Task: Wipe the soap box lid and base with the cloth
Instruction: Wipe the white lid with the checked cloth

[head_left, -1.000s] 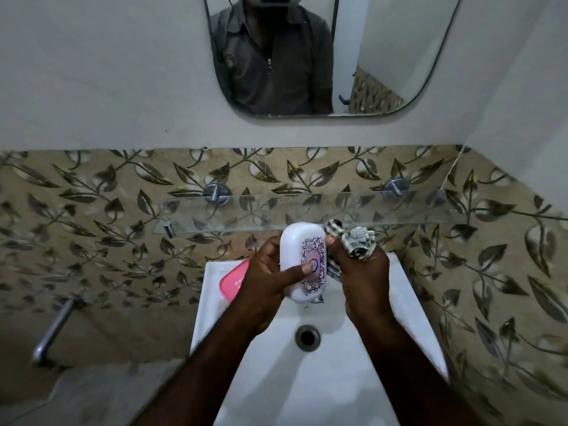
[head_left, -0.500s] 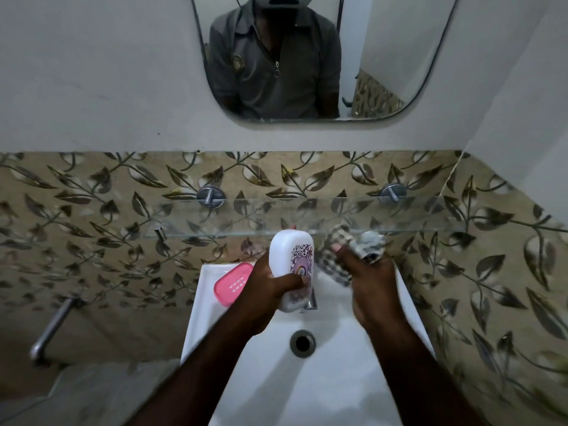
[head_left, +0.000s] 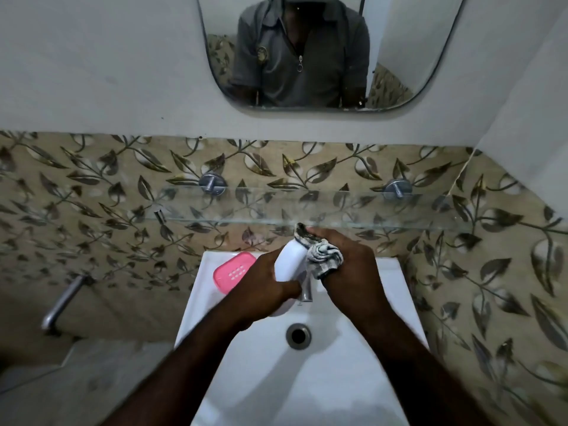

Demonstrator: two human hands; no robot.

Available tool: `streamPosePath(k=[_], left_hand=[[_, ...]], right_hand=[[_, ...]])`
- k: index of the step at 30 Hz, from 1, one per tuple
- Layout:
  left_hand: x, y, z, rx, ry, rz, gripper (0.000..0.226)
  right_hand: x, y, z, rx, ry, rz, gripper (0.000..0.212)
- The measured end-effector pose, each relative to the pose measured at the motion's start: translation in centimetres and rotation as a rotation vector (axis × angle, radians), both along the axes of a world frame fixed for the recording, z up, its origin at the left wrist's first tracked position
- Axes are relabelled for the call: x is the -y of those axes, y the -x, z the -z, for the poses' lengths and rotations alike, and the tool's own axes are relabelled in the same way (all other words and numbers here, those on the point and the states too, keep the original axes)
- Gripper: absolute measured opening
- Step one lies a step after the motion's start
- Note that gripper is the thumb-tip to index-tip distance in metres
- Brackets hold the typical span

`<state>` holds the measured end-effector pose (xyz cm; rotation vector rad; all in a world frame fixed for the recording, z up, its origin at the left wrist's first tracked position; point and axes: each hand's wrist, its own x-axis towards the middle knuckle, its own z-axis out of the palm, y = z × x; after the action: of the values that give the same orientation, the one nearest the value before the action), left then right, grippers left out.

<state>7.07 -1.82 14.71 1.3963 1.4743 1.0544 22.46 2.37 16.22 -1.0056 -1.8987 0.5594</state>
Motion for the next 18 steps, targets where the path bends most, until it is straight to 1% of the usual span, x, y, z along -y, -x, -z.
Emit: streamPosePath(k=[1, 2, 4, 5, 6, 7, 8, 9, 10, 12, 14, 16, 17, 18], left_hand=[[0.2, -0.1, 0.5, -0.003, 0.017, -0.019, 0.041], [0.4, -0.2, 0.8, -0.006, 0.031, -0.029, 0.036], [0.5, -0.3, 1.0, -0.027, -0.024, -0.022, 0.022], [0.6, -0.3, 0.9, -0.044, -0.063, -0.014, 0.017], [0.6, -0.2, 0.7, -0.05, -0.066, -0.009, 0.017], [0.6, 0.0, 0.4, -0.065, -0.041, -0.015, 0.023], [0.7, 0.2, 0.1, -0.091, -0.029, -0.031, 0.028], [0.6, 0.4, 0.0, -0.115, -0.032, -0.05, 0.033], [0.5, 0.4, 0.0, -0.123, -0.037, -0.062, 0.036], [0.2, 0.5, 0.1, -0.111, -0.038, -0.069, 0.035], [0.5, 0.3, -0.4, -0.111, -0.056, -0.045, 0.033], [0.9, 0.3, -0.7, -0.137, -0.144, -0.018, 0.046], [1.0, 0.2, -0.7, -0.143, -0.176, -0.024, 0.046], [1.1, 0.1, -0.7, -0.146, -0.16, -0.026, 0.037]], right_hand=[[0.4, 0.3, 0.4, 0.008, 0.003, -0.004, 0.049], [0.9, 0.7, 0.7, 0.026, -0.044, -0.026, 0.045], [2.3, 1.6, 1.2, 0.119, -0.218, -0.11, 0.036], [2.2, 1.7, 1.4, 0.149, -0.313, -0.141, 0.034], [1.6, 1.7, 1.5, 0.13, -0.32, -0.128, 0.034], [1.1, 1.6, 1.4, 0.056, -0.219, -0.081, 0.036], [0.7, 1.4, 1.0, -0.042, -0.061, -0.034, 0.04], [0.4, 1.2, 0.9, -0.087, 0.08, 0.01, 0.045], [0.2, 1.2, 0.7, -0.096, 0.143, 0.029, 0.048], [0.5, 1.3, 0.2, -0.024, 0.063, 0.019, 0.053], [0.8, 1.5, 0.3, 0.036, -0.126, -0.071, 0.048], [1.4, 1.7, 0.4, 0.174, -0.303, -0.165, 0.042], [1.5, 1.7, 0.5, 0.205, -0.318, -0.184, 0.042], [1.3, 1.7, 0.6, 0.161, -0.275, -0.17, 0.041]])
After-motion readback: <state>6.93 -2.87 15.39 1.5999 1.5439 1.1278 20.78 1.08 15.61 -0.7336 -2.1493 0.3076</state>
